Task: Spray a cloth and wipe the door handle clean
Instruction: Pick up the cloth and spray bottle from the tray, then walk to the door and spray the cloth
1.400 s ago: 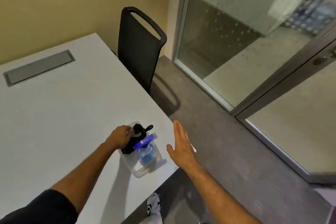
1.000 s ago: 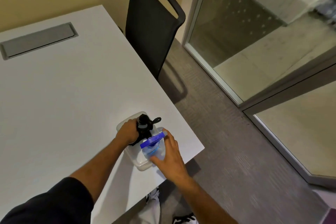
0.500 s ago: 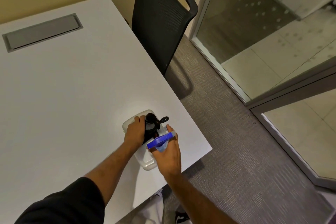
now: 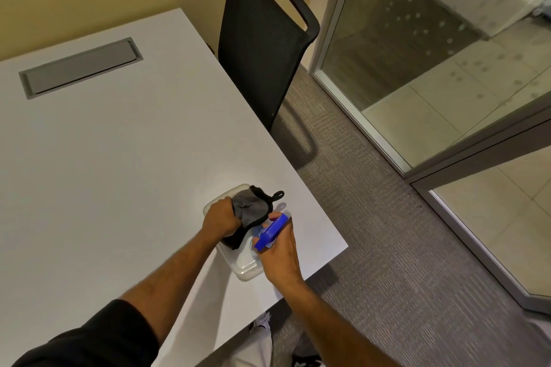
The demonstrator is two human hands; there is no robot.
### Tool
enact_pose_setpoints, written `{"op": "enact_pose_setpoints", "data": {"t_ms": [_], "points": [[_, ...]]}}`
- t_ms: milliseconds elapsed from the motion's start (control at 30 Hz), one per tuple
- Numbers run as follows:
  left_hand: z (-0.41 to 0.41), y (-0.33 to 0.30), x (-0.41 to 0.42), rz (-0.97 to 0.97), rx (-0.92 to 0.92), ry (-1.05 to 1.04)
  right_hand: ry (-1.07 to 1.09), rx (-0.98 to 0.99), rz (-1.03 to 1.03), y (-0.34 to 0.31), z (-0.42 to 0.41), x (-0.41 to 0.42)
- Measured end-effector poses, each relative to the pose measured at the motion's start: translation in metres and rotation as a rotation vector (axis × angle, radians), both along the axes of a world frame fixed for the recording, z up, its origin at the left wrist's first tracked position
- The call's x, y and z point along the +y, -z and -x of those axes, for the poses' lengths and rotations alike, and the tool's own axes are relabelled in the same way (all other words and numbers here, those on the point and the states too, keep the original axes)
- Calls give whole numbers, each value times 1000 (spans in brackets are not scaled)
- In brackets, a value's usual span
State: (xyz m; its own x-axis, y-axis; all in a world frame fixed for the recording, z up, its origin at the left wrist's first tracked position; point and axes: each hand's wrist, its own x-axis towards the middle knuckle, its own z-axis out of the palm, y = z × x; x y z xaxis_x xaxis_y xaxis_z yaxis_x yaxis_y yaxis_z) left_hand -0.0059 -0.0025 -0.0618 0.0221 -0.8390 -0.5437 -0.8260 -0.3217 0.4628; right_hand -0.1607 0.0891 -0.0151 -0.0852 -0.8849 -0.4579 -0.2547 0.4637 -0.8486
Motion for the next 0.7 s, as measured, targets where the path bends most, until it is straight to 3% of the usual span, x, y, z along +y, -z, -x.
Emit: {"op": "enact_pose_setpoints", "data": {"t_ms": [200, 400, 700], "points": [[-2, -46, 0, -44, 118, -84, 30, -98, 135, -35, 21, -1], [14, -113, -3, 126, 339, -185, 86, -213, 242, -89, 60, -1], [116, -207, -8, 254, 698, -183, 212, -173, 458, -187, 163, 19]]}}
